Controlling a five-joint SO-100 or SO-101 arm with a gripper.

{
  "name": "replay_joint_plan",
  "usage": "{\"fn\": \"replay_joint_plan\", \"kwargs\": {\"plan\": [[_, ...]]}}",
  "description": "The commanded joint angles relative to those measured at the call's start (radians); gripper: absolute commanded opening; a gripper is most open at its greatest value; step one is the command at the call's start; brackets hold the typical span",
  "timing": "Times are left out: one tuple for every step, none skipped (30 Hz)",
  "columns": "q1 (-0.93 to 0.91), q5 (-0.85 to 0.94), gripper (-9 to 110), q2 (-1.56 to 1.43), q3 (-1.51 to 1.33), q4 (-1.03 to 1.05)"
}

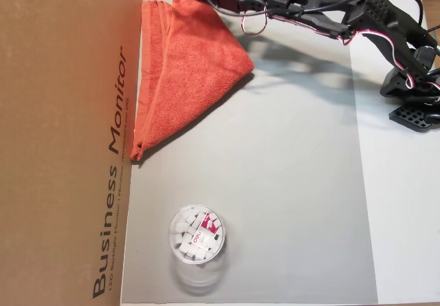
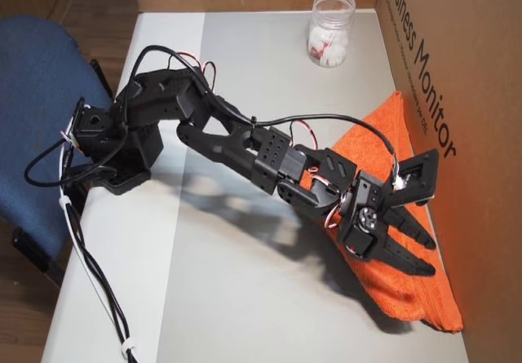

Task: Fold the blanket.

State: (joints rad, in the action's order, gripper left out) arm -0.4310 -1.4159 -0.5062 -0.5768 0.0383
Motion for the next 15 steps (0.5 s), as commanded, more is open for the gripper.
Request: {"fn": "replay_joint_plan", "kwargs": {"plan": [[0.029, 0.005, 9, -0.132, -0.026, -0.005], [0.037, 0.005, 9, -0.150, -0.054, -0.005], [0.046, 0.005, 9, -0.172, -0.083, -0.009], [0.055, 0.003, 9, -0.193, -0.117, -0.017], [0.063, 0.003, 9, -0.212, -0.150, -0.020], [0.072, 0.003, 9, -0.225, -0.179, -0.021], [0.081, 0.002, 9, -0.232, -0.201, -0.028], [0.087, 0.002, 9, -0.239, -0.224, -0.052], [0.094, 0.002, 9, -0.238, -0.244, -0.100], [0.100, 0.002, 9, -0.227, -0.270, -0.158], [0.103, 0.002, 9, -0.213, -0.295, -0.224], [0.106, 0.002, 9, -0.199, -0.318, -0.287], [0.114, 0.002, 9, -0.189, -0.337, -0.339], [0.120, 0.002, 9, -0.179, -0.356, -0.377], [0.124, 0.002, 9, -0.172, -0.371, -0.407]]}}
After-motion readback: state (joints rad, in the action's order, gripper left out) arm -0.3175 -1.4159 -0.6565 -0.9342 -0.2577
